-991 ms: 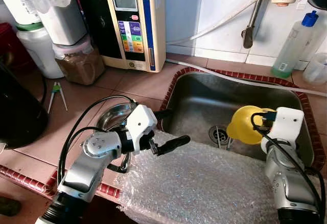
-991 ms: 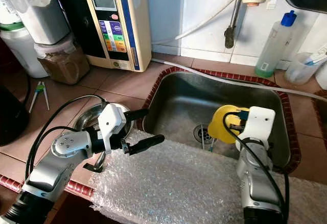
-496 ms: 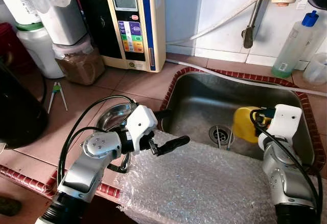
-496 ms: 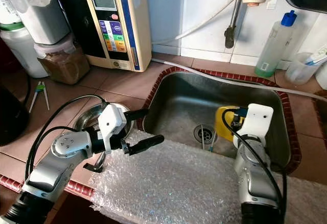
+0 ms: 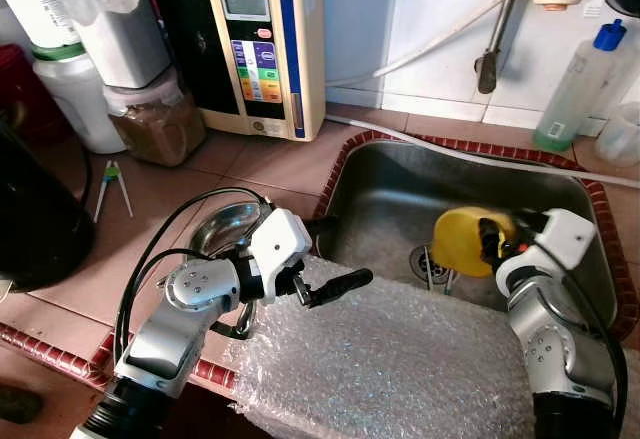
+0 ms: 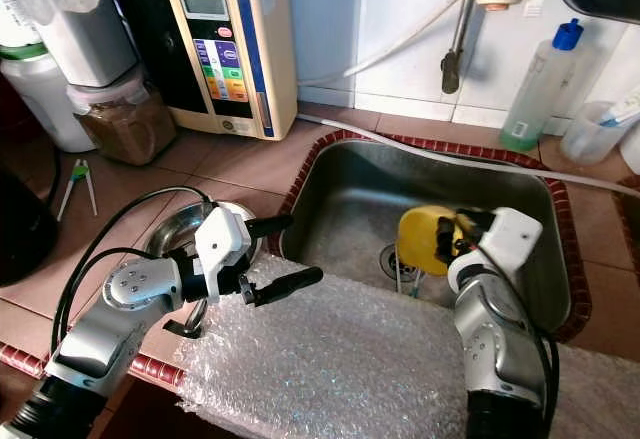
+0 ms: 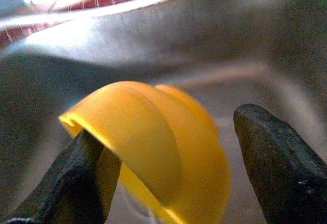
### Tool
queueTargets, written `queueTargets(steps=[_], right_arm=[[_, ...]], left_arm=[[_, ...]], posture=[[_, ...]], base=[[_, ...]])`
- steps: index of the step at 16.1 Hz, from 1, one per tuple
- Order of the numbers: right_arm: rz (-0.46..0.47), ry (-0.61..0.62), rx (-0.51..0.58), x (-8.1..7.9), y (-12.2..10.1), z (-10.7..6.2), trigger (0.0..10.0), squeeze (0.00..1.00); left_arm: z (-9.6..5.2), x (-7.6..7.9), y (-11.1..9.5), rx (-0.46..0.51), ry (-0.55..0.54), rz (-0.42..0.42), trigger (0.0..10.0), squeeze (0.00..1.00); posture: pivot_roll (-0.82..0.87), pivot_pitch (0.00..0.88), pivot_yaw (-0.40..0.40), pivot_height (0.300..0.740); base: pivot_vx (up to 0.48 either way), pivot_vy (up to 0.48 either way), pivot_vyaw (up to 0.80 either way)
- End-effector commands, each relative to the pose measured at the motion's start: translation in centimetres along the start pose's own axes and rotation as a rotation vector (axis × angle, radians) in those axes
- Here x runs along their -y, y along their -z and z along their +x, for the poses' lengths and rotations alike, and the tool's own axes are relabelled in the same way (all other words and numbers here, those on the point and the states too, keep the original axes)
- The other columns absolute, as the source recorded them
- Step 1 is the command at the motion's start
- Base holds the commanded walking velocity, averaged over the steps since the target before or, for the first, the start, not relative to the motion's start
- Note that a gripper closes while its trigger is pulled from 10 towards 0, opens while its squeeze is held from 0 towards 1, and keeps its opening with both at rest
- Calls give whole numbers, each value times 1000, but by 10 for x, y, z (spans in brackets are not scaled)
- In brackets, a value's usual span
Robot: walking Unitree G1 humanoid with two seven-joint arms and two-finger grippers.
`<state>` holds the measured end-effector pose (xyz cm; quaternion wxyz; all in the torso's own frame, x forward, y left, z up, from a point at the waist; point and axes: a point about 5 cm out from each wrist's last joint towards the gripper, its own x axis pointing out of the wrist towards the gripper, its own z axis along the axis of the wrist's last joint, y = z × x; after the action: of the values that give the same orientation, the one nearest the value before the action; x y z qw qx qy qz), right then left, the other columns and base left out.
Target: Kitchen organization
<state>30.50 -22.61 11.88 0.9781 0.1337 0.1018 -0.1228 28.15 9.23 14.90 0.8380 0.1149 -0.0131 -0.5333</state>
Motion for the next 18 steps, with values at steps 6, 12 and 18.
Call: queueTargets(steps=[6,12,18], right_arm=[[-315,-143,-227,-8,31,-8,10000,1000],[-155,-128,112,-19,-15,-7,10000,1000],[-298,-327,263,-64,-34,-35,10000,0]], left_arm=[[1,0,2,-18,9,27,10000,1000],[3,-8,-1,13,-70,61,10000,1000],[-13,-61,-14,95,-569,27,10000,1000]], posture=[[-34,56,91,740],[-34,53,97,740],[-37,59,94,740]], base=[[0,0,0],[0,0,0],[0,0,0]])
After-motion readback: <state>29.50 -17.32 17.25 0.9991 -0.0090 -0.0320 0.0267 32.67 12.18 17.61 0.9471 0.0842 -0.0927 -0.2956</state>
